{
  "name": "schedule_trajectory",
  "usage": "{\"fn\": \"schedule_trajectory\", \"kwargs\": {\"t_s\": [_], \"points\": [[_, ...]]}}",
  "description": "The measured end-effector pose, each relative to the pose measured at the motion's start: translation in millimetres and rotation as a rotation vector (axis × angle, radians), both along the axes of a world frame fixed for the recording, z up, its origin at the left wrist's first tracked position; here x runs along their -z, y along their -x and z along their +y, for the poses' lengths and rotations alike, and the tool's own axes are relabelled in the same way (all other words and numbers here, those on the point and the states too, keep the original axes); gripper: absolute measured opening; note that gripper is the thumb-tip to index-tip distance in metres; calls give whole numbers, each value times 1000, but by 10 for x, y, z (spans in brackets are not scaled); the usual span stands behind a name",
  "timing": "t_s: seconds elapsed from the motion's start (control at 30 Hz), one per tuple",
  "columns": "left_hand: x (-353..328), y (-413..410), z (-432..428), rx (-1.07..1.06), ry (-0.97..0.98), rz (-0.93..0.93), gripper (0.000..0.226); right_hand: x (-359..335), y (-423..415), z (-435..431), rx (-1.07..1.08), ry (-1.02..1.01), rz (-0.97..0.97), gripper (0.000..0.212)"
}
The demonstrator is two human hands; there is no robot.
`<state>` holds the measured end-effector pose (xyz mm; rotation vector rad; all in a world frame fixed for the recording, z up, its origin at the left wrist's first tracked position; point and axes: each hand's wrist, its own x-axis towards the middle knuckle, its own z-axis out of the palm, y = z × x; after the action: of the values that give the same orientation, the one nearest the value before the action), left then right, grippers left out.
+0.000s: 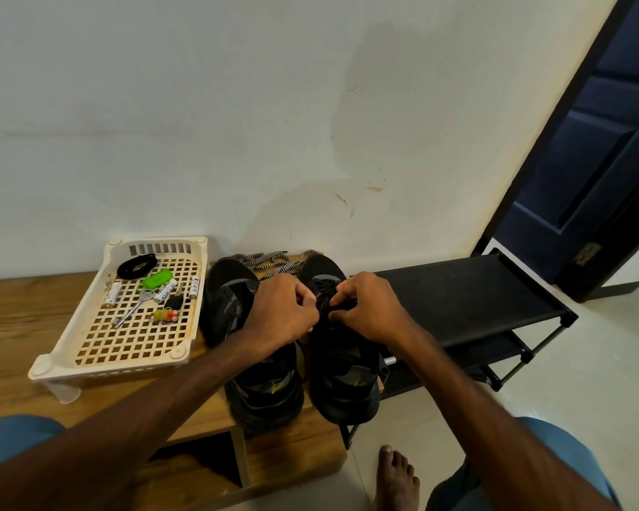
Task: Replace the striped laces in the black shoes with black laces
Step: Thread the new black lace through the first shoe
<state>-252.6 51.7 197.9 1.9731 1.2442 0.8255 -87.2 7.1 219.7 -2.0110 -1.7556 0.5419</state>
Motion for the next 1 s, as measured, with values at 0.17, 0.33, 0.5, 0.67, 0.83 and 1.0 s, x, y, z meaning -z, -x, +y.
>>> {"fn": "schedule_trajectory", "kwargs": {"t_s": [0.17, 0.33, 0.5, 0.67, 0.83, 1.0], "points": [[-342, 182, 200, -110, 260, -573, 25, 21, -30, 24, 3, -13, -14, 17], [-558, 460, 359, -28, 641, -1065, 16, -73, -78, 13, -11, -97, 74, 16], [-204, 266, 139, 138, -254, 271, 17, -170, -161, -17, 114, -298, 183, 12], [-217, 197, 92, 195, -423, 500, 22, -172, -147, -38, 70, -357, 130, 10], [-452, 278, 247, 135, -123, -224, 25, -112, -210, -40, 35, -153, 31, 9], [-564, 327, 255, 248, 533, -1015, 23, -65, -173, -56, -28, 7, 1, 33]]}}
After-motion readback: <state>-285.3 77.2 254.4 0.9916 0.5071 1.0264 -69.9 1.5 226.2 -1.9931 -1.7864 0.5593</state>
